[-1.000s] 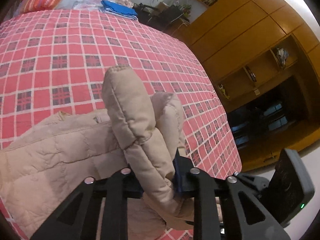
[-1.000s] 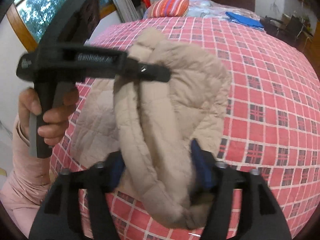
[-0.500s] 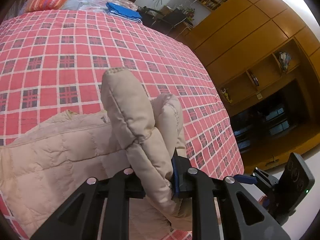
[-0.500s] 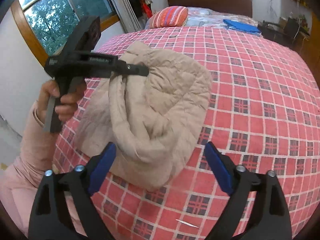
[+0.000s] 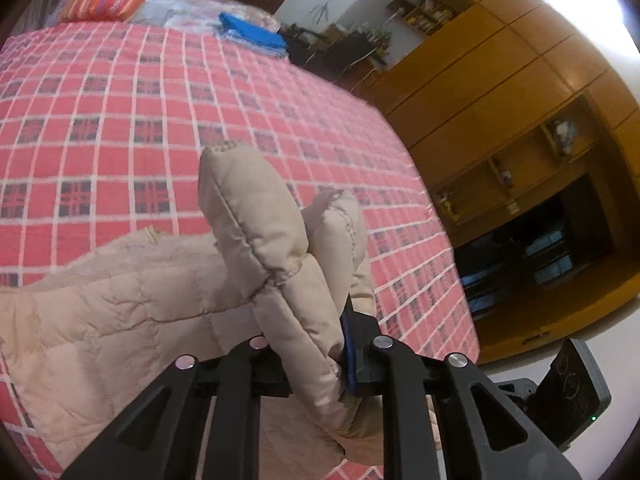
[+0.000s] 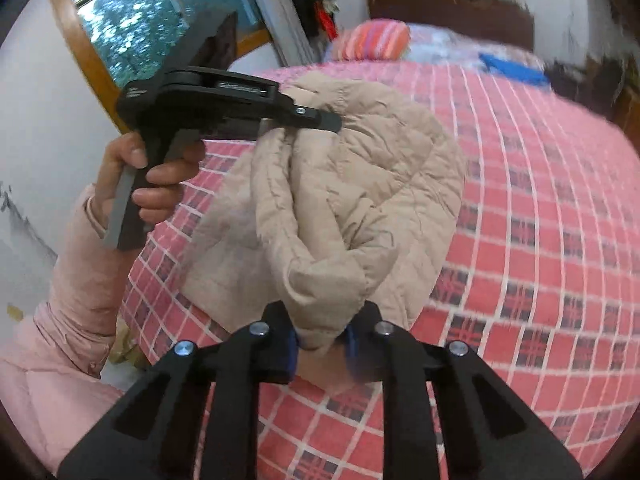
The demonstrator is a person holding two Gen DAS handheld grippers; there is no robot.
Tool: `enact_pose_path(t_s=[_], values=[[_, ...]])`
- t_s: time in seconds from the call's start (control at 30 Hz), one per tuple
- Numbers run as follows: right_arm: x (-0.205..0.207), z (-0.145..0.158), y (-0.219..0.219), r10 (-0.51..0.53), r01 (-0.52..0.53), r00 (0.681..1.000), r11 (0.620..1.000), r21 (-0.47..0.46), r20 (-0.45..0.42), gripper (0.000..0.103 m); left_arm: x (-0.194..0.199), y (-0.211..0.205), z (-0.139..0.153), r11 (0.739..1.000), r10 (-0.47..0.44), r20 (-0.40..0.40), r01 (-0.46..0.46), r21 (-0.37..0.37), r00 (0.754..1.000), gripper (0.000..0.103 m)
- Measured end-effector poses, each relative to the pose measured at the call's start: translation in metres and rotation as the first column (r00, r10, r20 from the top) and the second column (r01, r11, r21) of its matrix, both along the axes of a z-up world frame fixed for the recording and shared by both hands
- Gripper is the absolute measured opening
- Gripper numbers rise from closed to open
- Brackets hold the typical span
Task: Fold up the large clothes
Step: 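Grasp the lifted coat bundle with the left gripper beside the right gripper, then release the coat with the right gripper and pull it back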
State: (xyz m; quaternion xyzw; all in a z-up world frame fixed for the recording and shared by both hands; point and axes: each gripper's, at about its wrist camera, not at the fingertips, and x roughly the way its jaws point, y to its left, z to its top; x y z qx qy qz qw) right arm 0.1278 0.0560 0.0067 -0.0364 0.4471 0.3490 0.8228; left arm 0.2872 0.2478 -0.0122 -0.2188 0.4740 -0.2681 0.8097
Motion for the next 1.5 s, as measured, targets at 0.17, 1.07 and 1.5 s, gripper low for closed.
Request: enact_pose_path(t_s=[0.17, 1.07, 1.5], values=[[-0.011, 0.027, 0.036, 0.084, -0.083, 0.993, 0.996, -0.012, 0.083, 0.017, -0.019, 0.04, 0.037, 0.999, 0.027, 0.083, -0.025, -0.02, 0.996, 0.016], [-0.012, -0.094, 0.226, 0.269, -0.288, 0.955, 0.942, -0.175, -0.121, 0.026, -0.035, 0.198, -0.108, 0.987, 0.161, -0.034, -0.161, 0.023, 0.986, 0.017], [0.0, -0.053, 0.186, 0.285, -0.284, 0.936, 0.958, 0.031, -0.205, 0.051, -0.062, 0.216, -0.091, 0.975, 0.223, -0.02, -0.224, -0.014, 0.975, 0.057]])
